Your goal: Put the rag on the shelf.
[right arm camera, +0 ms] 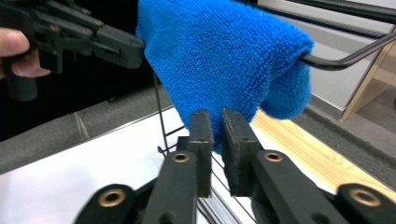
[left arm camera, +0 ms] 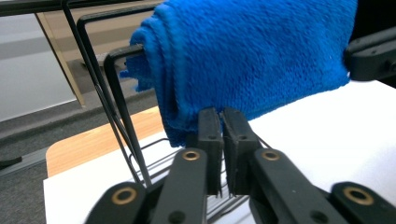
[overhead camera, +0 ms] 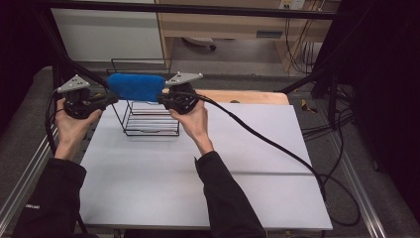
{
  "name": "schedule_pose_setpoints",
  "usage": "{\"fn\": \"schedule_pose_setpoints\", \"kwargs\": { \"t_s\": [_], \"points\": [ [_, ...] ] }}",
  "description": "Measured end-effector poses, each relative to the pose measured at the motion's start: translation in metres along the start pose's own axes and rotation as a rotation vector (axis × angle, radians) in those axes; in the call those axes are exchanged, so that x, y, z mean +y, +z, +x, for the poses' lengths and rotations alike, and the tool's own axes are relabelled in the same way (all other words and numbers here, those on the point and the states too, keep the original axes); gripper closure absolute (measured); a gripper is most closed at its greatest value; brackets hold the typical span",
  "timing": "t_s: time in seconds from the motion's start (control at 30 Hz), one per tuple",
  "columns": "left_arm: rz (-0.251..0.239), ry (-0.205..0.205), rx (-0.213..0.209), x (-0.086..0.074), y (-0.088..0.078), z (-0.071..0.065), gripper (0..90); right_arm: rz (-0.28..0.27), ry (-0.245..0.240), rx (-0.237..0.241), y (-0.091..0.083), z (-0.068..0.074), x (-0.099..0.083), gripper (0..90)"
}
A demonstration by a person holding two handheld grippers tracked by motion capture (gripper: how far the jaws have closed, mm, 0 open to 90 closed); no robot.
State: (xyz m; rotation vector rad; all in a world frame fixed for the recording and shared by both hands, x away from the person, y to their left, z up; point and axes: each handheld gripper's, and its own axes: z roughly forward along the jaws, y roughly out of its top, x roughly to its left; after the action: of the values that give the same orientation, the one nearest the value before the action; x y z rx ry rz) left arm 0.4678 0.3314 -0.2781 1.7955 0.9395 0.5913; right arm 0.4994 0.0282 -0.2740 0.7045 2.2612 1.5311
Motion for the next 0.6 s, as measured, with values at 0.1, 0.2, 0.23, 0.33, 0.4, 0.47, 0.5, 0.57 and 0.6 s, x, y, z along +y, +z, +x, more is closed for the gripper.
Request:
{"fn": "schedule_pose_setpoints", "kwargs": {
  "t_s": [0.1,0.2,0.23,0.33,0.4,0.47,0.5,0.57,0.6],
  "points": [
    [0.01,-0.01,-0.013,-0.004,-0.006,-0.003,79.0,-0.008,0.027,0.019,-0.011,0.001,0.001,74.4],
    [0.041,-0.007,-0.009,-0.008,-0.01,-0.007,71.8,0.003,0.018,0.005,-0.024,0.002,0.0,66.9],
    [0.051,-0.003,-0.01,-0.009,-0.011,-0.009,69.8,0.004,0.021,0.003,-0.028,0.002,-0.001,64.6],
    [0.077,-0.001,-0.017,-0.014,-0.012,-0.014,63.0,0.003,0.04,-0.007,-0.042,0.0,-0.003,53.4],
    [0.089,0.003,-0.023,-0.017,-0.012,-0.019,58.6,0.008,0.047,-0.01,-0.051,-0.002,-0.006,47.9],
    [0.099,0.006,-0.026,-0.02,-0.011,-0.023,53.4,0.012,0.052,-0.022,-0.06,-0.004,-0.01,39.7],
    [0.102,0.005,-0.029,-0.021,-0.011,-0.026,50.4,0.015,0.056,-0.03,-0.064,-0.006,-0.013,36.8],
    [0.112,0.01,-0.033,-0.025,-0.009,-0.031,44.9,0.022,0.067,-0.043,-0.073,-0.009,-0.018,30.2],
    [0.116,0.015,-0.034,-0.027,-0.008,-0.034,41.7,0.032,0.074,-0.049,-0.077,-0.011,-0.022,27.8]
  ]
}}
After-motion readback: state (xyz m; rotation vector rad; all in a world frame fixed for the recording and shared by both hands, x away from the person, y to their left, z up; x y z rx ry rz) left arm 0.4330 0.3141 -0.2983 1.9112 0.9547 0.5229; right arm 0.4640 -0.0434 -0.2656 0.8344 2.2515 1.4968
